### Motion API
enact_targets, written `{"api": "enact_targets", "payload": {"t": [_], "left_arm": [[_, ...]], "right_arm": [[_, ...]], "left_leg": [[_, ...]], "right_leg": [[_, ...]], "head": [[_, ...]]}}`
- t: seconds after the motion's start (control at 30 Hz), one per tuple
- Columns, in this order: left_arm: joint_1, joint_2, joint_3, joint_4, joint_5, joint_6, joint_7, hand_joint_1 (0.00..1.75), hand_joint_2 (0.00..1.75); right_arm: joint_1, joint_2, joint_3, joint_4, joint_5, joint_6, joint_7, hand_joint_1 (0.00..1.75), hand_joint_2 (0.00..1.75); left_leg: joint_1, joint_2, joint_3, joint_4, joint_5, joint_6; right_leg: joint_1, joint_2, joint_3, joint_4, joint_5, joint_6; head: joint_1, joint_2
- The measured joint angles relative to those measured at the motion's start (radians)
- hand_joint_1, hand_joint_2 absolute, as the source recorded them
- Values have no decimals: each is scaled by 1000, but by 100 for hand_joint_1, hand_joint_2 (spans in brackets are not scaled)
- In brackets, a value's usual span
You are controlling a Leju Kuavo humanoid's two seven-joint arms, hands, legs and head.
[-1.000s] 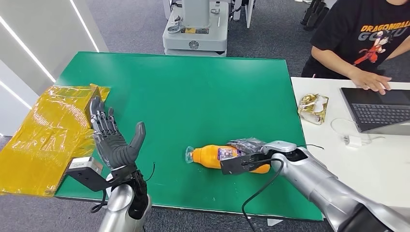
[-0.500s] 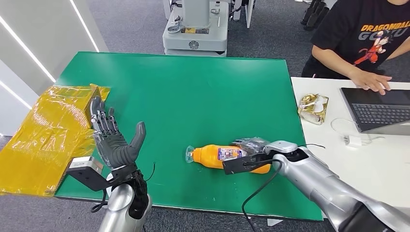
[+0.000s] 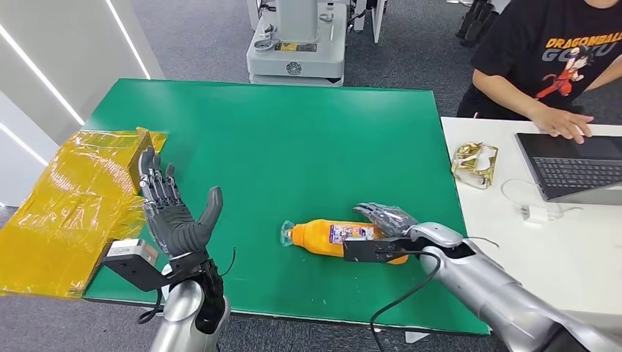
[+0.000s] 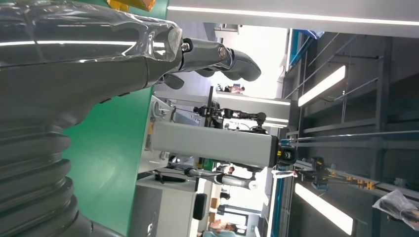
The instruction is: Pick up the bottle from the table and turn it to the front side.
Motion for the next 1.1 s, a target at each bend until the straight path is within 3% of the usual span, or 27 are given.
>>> {"api": "enact_targets", "payload": {"t": [0.17,0.4,0.53,0.7,1.1], "left_arm": [[3,0,0,0,-5,11,0,0,175],[2,0,0,0,-8,20,0,0,175],[3,0,0,0,-9,26,0,0,175],[7,0,0,-1,-10,31,0,0,175],[16,0,0,-9,-16,31,0,0,175]], "right_arm": [[67,19,-106,-62,-49,-164,-41,0,0],[108,44,-216,-112,-74,-255,-144,0,0],[117,53,-246,-112,-92,-227,-170,0,175],[116,60,-270,-106,-117,-167,-172,0,175],[122,67,-277,-102,-90,-168,-172,0,175]], "left_leg": [[0,0,0,0,0,0],[0,0,0,0,0,0],[0,0,0,0,0,0],[0,0,0,0,0,0],[0,0,0,0,0,0]], "right_leg": [[0,0,0,0,0,0],[0,0,0,0,0,0],[0,0,0,0,0,0],[0,0,0,0,0,0],[0,0,0,0,0,0]], "head": [[0,0],[0,0],[0,0],[0,0],[0,0]]}}
